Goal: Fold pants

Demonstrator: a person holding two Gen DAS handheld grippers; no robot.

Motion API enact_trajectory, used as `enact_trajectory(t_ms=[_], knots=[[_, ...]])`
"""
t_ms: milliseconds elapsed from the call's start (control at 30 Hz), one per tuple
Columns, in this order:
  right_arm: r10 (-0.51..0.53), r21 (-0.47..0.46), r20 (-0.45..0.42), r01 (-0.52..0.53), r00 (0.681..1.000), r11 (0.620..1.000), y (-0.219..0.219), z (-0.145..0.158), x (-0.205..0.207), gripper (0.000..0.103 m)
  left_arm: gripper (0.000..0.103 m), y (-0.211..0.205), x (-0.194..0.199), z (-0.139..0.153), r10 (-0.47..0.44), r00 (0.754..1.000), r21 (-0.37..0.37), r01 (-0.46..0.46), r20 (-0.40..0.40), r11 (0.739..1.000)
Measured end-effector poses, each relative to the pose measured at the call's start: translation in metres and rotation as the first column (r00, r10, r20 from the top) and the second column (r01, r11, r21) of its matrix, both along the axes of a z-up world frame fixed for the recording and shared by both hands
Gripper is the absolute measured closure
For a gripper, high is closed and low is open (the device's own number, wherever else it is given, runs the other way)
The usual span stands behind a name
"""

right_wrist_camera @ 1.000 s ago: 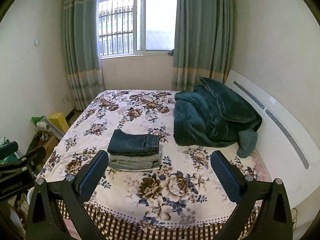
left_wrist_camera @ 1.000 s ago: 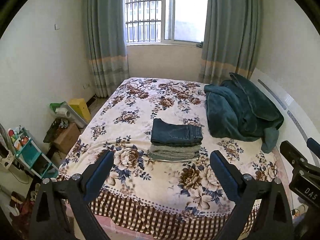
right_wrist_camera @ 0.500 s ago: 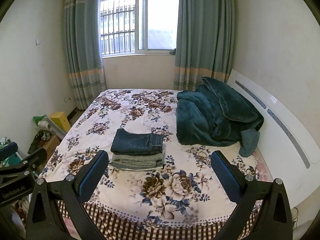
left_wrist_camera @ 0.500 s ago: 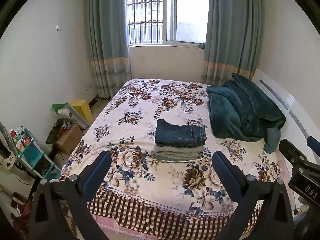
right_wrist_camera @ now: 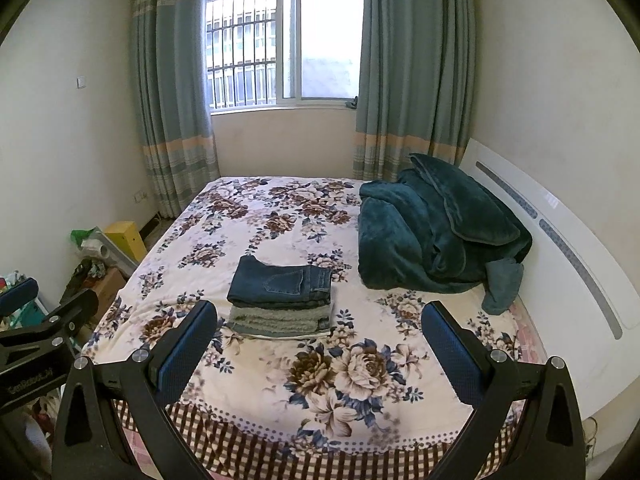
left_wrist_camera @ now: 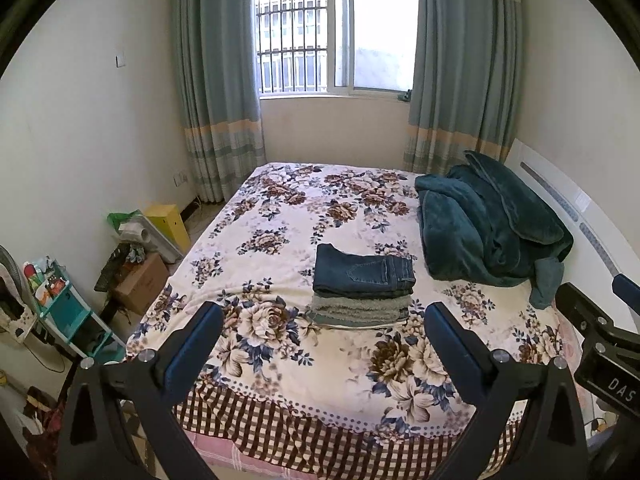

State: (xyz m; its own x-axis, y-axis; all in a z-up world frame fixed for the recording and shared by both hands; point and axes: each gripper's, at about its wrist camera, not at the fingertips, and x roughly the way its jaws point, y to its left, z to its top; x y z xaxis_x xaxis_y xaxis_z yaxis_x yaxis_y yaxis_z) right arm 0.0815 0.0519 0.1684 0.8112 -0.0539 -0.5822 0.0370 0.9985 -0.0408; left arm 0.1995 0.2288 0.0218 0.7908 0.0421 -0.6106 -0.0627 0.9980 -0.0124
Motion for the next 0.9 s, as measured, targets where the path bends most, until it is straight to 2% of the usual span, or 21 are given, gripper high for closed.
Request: enact_trajectory(t_ms=[900], knots=[[0.008, 0.019, -0.015, -0.007, 1.0, 1.0, -0.0056, -0.0101, 0.0019, 0.0, 0.0, 0.0028, -0.0041, 0.0046, -0.009, 1.0, 0.015, 0.009, 0.005, 1.0]])
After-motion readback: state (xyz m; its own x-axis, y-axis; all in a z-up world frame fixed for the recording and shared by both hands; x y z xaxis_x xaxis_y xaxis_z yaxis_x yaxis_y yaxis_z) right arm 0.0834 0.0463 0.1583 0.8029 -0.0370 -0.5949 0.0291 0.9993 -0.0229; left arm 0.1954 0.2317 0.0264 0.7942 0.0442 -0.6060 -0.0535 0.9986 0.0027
